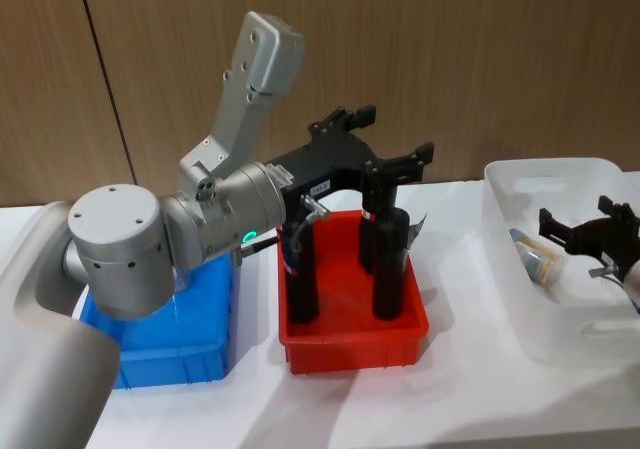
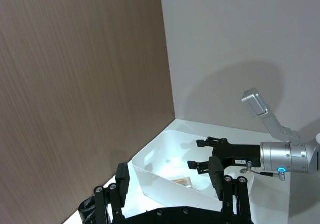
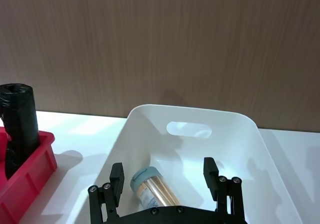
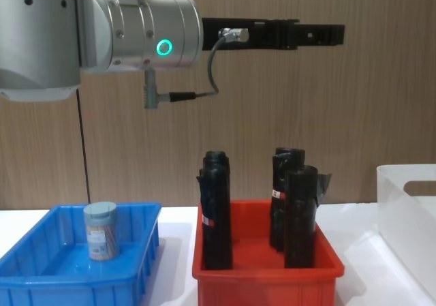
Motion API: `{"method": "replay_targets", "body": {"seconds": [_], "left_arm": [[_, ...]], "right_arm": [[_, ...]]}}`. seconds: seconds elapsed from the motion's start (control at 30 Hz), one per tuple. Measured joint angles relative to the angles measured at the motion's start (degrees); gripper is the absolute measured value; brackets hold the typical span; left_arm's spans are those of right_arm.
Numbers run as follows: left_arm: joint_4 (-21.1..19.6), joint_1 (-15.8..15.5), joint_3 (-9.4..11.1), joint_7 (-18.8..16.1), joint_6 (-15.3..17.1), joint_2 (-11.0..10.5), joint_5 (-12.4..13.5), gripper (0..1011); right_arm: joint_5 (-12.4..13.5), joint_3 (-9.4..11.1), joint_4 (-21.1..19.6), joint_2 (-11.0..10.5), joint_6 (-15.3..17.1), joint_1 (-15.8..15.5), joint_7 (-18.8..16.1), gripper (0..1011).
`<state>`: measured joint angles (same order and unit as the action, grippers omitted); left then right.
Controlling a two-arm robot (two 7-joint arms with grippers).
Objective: Pick the cotton swabs from the blue box and place them into the white box.
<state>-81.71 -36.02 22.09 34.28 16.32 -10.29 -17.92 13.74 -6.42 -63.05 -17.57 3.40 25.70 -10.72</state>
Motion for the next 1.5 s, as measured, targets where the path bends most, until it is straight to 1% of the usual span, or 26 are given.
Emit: {"method": "replay_targets", "body": {"seconds": [0.53,0.77,0.9,1.1,1.23,1.27,1.33,1.43,1.47,1.5], "left_arm": [[0.00,0.00,0.00,0.00,0.00,0.00,0.00,1004],[0.00,0.03,0.01,-0.04,-0.03,-0.04,0.01,1004],[-0.24,0.58,0.09,-0.82,-0.37,-0.30,0.14,1004],[-1.33,2.73,0.49,-4.04,-1.86,-1.41,0.75,1004],[-2.52,5.02,0.91,-7.45,-3.43,-2.60,1.41,1004],[-2.74,5.39,0.98,-8.05,-3.70,-2.80,1.51,1004],[-3.32,6.57,1.19,-9.83,-4.53,-3.39,1.86,1004],[-3.91,7.68,1.36,-11.49,-5.27,-3.98,2.18,1004],[-4.30,8.48,1.51,-12.68,-5.82,-4.37,2.41,1004],[-4.51,8.85,1.57,-13.26,-6.07,-4.58,2.54,1004]], "right_arm": [[0.34,0.22,1.98,0.08,-0.53,0.58,-0.21,1001],[0.36,0.24,2.04,0.10,-0.58,0.59,-0.23,1001],[0.39,0.12,1.16,0.07,-0.58,0.02,-0.14,1001],[0.56,-0.46,-2.10,-0.09,-0.66,-2.19,0.39,1001],[0.83,-1.02,-5.45,-0.24,-0.75,-4.45,1.01,1001],[0.83,-1.02,-5.45,-0.24,-0.75,-4.45,1.01,1001],[0.94,-1.43,-7.83,-0.34,-0.82,-6.02,1.45,1001],[1.05,-1.70,-9.49,-0.43,-0.86,-7.16,1.75,1001],[1.10,-1.81,-10.08,-0.45,-0.87,-7.55,1.87,1001],[1.19,-2.00,-11.27,-0.51,-0.90,-8.36,2.09,1001]]}}
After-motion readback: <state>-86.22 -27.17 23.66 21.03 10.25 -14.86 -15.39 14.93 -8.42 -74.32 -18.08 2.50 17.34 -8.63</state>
